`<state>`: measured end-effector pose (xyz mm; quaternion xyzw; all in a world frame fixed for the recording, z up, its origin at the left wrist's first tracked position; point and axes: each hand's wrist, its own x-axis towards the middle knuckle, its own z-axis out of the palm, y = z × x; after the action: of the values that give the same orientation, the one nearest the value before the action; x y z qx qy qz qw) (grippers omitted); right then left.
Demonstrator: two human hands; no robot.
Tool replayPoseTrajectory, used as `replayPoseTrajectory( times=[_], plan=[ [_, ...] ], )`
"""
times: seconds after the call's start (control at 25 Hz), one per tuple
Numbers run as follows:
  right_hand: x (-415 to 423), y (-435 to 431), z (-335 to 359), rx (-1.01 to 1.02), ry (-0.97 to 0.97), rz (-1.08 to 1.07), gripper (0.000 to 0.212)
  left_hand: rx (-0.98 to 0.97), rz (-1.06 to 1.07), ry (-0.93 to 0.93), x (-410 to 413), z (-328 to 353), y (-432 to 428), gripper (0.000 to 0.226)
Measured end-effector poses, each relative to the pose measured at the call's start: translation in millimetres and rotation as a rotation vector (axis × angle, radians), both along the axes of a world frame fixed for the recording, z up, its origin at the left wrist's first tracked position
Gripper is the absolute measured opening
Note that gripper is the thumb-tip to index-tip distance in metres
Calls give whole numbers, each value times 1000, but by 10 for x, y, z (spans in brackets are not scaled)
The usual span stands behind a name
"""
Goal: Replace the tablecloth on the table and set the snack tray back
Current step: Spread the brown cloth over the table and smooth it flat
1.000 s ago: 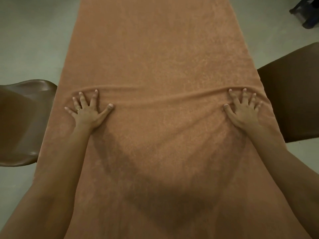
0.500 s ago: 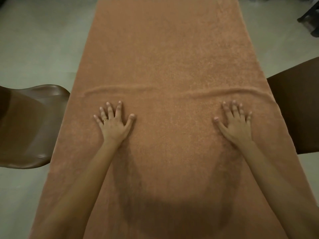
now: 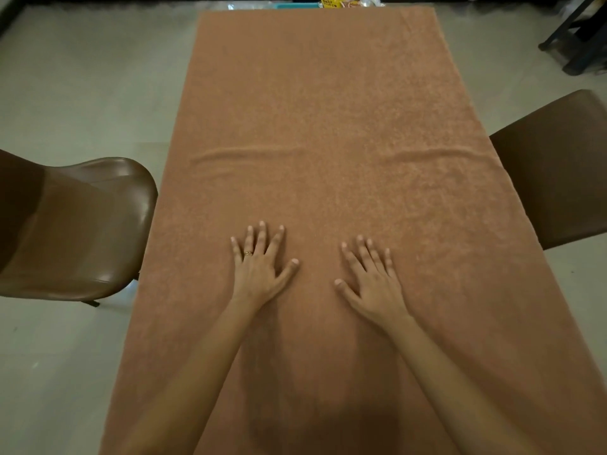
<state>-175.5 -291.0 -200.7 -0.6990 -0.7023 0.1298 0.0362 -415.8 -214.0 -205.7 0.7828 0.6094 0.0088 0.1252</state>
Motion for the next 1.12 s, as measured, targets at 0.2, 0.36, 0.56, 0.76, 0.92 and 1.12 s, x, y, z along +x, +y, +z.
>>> replayPoseTrajectory(
  times=[0.2, 0.36, 0.56, 0.76, 0.92, 1.12],
  plan=[
    [648, -608, 14, 33, -80, -305, 73, 42, 331, -11, -1123, 53, -388, 77],
    [-189, -856, 119, 74, 37, -269, 71, 43, 434, -25, -1320, 170, -870, 87],
    [-983, -1432, 95, 117, 43, 201, 66, 77, 110, 16, -982, 148, -1426, 70],
    [391, -2158, 1, 59, -45, -307, 74, 10, 462, -33, -1657, 127, -2342, 82],
    [-745, -2674, 75, 106, 117, -102, 64, 22, 40, -99, -680, 141, -3099, 66],
    [-952, -3028, 41, 145, 44, 148, 62, 53, 84, -7, -820, 141, -3331, 62]
  ],
)
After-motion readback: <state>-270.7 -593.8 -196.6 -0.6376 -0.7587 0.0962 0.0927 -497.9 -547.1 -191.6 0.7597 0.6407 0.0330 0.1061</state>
